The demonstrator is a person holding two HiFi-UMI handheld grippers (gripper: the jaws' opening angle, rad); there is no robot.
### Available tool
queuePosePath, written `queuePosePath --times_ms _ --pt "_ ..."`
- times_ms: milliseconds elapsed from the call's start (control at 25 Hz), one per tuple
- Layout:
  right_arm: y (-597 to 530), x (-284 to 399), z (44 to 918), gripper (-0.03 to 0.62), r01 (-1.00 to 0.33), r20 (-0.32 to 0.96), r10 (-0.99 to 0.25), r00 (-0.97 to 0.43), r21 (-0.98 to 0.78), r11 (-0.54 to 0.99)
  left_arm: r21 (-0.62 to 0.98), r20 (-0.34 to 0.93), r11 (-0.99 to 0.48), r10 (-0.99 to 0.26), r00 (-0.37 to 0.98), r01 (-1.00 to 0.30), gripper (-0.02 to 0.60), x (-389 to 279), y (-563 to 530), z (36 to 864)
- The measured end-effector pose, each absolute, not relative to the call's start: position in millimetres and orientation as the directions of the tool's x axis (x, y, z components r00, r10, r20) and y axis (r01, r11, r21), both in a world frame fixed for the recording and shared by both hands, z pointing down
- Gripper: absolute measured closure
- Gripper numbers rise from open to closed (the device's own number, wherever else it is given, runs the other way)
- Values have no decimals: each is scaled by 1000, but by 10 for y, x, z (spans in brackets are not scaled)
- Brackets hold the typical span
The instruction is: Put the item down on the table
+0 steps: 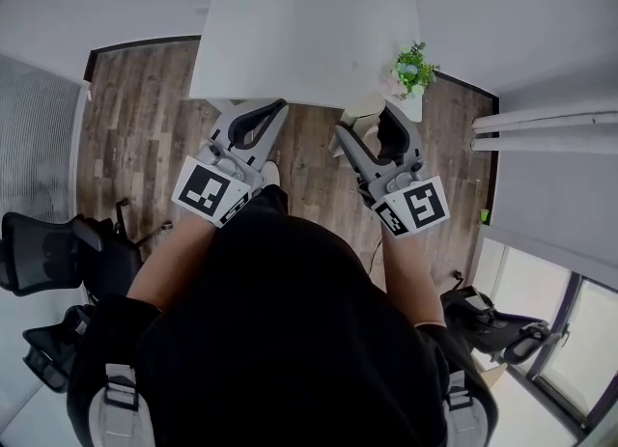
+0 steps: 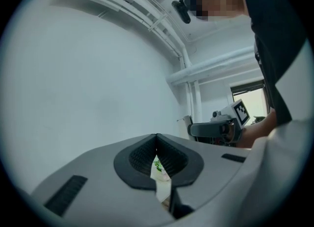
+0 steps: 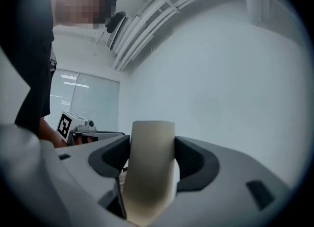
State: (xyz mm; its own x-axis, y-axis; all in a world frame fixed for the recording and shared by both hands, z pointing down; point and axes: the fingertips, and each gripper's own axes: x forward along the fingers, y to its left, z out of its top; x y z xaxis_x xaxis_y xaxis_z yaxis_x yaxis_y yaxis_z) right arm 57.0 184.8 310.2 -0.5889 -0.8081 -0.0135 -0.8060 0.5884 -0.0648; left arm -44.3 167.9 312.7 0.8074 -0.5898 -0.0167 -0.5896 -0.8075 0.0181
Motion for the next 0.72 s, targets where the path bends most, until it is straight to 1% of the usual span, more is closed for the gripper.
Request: queuePosePath --times_ms 400,720 --pt "900 334 3159 307 -838 37 -837 -546 -46 544 61 -16 -833 -552 834 -550 588 -681 694 3222" --pt "561 334 3150 310 -860 36 -859 -510 -41 509 56 -18 -847 -530 848 -529 588 -685 309 3271"
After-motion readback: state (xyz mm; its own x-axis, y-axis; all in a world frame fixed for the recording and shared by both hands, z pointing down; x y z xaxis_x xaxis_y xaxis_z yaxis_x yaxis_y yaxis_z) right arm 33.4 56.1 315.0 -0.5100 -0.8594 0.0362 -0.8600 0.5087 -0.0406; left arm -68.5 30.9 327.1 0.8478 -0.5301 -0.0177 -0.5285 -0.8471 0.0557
